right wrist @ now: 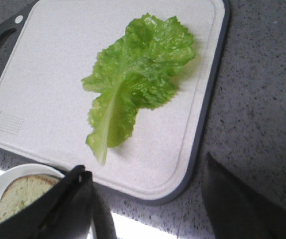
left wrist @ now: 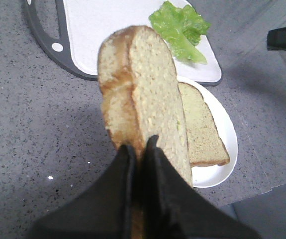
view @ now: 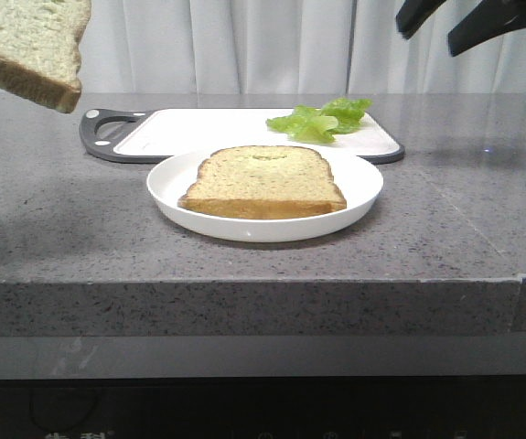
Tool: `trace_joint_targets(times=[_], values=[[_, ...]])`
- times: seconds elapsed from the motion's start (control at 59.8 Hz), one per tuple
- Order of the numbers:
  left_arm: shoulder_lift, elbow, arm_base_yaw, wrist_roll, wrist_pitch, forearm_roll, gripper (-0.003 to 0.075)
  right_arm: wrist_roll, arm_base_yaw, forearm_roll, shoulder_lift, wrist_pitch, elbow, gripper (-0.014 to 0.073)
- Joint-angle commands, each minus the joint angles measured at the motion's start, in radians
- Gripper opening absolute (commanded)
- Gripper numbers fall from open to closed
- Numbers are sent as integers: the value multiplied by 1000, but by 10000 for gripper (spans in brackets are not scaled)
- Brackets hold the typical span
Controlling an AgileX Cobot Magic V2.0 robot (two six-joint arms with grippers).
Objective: Left arm grabs bread, right arm adds lettuce
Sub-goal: 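Reach the right gripper to the lettuce leaf and grasp it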
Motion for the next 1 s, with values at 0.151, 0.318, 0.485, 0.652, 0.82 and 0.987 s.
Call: trace_joint_targets(times=[0.151, 0.318, 0.485, 0.652, 0.82, 0.987], values=[[-12, -28, 3, 0, -54, -40, -20, -16, 0, 79, 174, 23, -237, 493], [-12, -28, 3, 0, -54, -40, -20, -16, 0, 105, 292, 34, -356, 493], [-12, -28, 3, 0, -54, -40, -20, -16, 0, 155, 372, 40, -431, 493], [-12, -28, 3, 0, -54, -40, -20, -32, 19, 191, 411, 43, -457, 492], [-12, -28, 3, 0, -54, -40, -20, -78, 52, 200, 432, 36, -468, 476], [-12, -28, 3, 0, -54, -40, -20, -78, 63, 200, 435, -2, -468, 255]])
